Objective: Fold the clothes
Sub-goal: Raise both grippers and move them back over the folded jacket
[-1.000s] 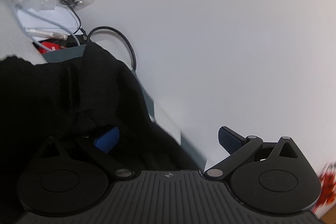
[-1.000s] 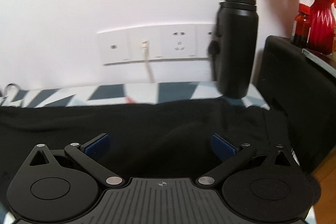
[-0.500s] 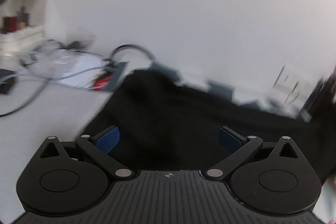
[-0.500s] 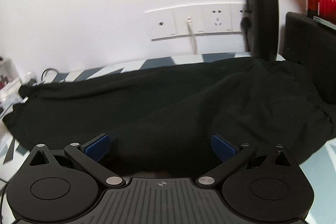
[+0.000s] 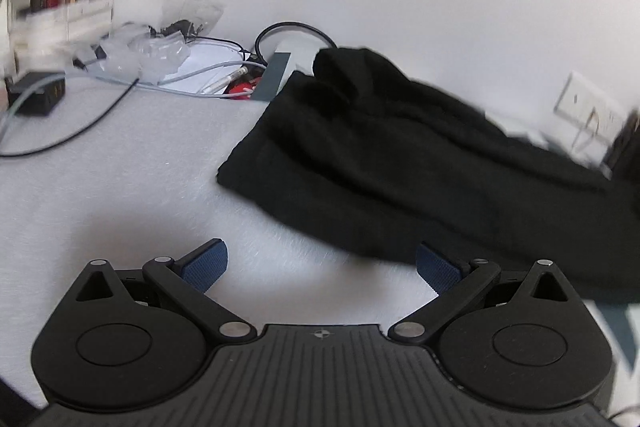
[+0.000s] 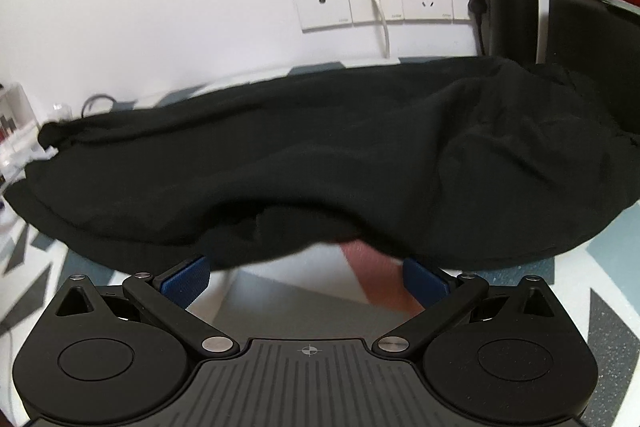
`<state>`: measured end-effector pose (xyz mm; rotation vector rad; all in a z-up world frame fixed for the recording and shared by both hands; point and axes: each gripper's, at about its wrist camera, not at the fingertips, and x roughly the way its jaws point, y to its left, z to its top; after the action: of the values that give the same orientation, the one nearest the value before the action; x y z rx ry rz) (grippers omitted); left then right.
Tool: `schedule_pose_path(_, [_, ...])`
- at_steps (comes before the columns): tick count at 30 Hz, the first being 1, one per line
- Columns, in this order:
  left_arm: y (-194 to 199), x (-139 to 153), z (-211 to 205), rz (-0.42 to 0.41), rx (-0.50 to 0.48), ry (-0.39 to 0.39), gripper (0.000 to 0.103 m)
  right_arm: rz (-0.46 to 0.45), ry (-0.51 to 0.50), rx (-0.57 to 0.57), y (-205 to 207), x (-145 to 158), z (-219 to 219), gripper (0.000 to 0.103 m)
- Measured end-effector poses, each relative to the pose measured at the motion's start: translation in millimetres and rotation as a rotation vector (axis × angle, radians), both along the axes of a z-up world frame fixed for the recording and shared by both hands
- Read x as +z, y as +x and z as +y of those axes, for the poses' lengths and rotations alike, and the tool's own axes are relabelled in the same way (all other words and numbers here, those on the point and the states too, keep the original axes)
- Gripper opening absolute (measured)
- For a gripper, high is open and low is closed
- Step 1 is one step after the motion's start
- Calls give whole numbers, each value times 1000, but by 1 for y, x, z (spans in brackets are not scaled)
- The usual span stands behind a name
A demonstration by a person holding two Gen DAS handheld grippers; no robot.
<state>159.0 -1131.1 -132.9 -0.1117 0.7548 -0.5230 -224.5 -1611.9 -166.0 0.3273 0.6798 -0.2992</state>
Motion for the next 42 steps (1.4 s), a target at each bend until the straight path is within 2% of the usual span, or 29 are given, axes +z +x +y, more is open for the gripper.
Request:
schedule_pose_path(5, [20,-4,7,32,75,-146,103,38,-112,-15,10,-7,16,102])
schedule_pose_path(8, [27,-7,7,37,94,-179,103,52,-167,-18,14,-9,25,102])
schedule_pose_path(14, [24,-11,-2,-10,67,-110,103,49,-157,-25,11,-9,26,102])
schedule_pose_path(26, [22,-12,1,-26,77,-152,102,52,-152,-9,12,-9,18,102])
schedule_pose_path(27, [23,-12,4,-24,84,-175,102,52,-148,1,9,-9,17,102])
schedule_pose_path(28, [23,-11,7,-21,94,-198,91,45,-135,3,6,-8,14,102])
schedule_pose_path(29, [24,-12,11,-3,96,-221,57,23,-116,-16,1,-6,12,102])
schedule_pose_path(31, [29,-14,18,48,100,-275,21,-40,-65,-57,-9,-3,6,98])
schedule_pose_path(32, [29,-16,21,50,104,-295,11,-69,-32,-66,-14,0,3,88])
schedule_pose_path(33, [28,-17,25,45,109,-312,8,-97,1,-73,-17,2,0,72])
schedule_pose_path(35, [25,-14,27,12,106,-316,5,-127,56,-82,-19,5,-4,57])
schedule_pose_path(37, [19,-9,29,-25,99,-328,5,-117,47,-87,-12,7,-1,57])
schedule_pose_path(40, [12,2,31,-80,90,-344,4,-121,-19,-118,0,12,6,58])
schedule_pose_path(42, [9,7,32,-107,84,-353,4,-130,-52,-133,9,18,11,67])
